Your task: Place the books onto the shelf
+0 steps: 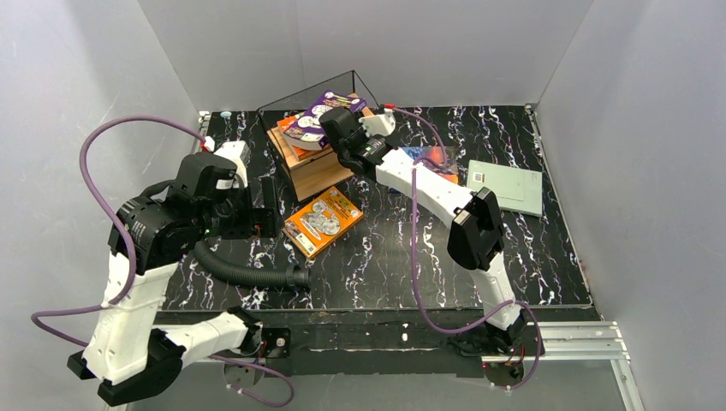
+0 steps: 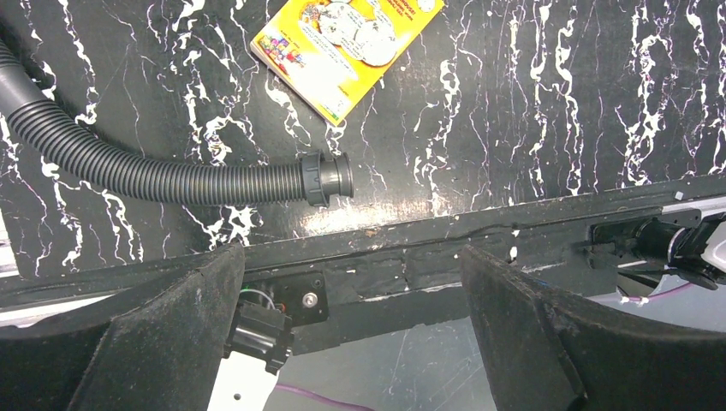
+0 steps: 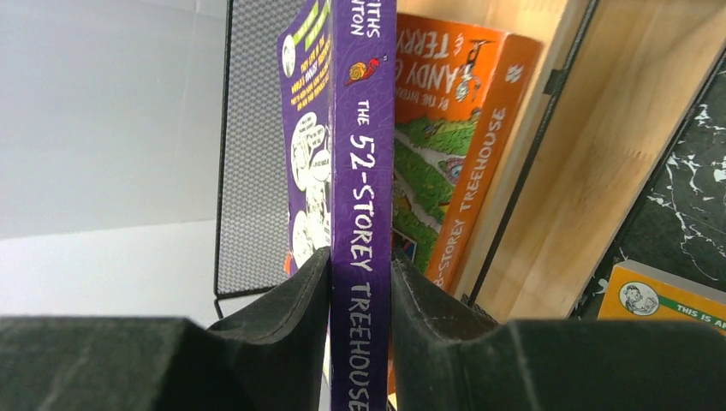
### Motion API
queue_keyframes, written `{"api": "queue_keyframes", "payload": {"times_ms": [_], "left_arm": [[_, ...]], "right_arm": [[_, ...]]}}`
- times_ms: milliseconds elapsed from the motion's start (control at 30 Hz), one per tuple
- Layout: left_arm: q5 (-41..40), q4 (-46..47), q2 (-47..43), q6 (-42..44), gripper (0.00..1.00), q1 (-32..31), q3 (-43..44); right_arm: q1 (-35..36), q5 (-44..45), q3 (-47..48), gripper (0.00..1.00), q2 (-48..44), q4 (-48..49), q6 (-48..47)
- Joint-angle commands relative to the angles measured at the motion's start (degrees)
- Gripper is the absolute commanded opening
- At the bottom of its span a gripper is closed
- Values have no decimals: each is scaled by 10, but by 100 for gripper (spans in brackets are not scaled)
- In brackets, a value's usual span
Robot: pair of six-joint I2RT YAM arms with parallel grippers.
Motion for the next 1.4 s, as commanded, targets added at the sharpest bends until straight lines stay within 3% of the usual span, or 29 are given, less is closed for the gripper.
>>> {"api": "queue_keyframes", "payload": {"times_ms": [0,67,167,233,633,800,933,1367], "left_arm": [[-12,-22,-8,-1,98,2,-9],[-13,-20,-9,-1,98,2,-12],[-12,-17,-11,-2,98,2,-16],[-10,-15,-11,-1,98,2,-19],[-2,-4,-16,-4,98,2,-32],[0,0,-16,-4,98,2,-36],[5,7,-13,-4,98,2,-37],[5,14,-14,-2,98,2,-39]], "right_arm": [[5,-35,11,38,-1,63,-40],[5,-48,-3,46,-7,75,-42],[5,-69,-30,66,-20,90,-40],[5,-79,-54,71,-31,98,-35],[-12,-182,-180,68,-95,226,-99],[-16,-248,-196,74,-112,253,-181],[-21,-284,-207,77,-119,244,-188],[-22,-356,-224,74,-125,306,-237]]}}
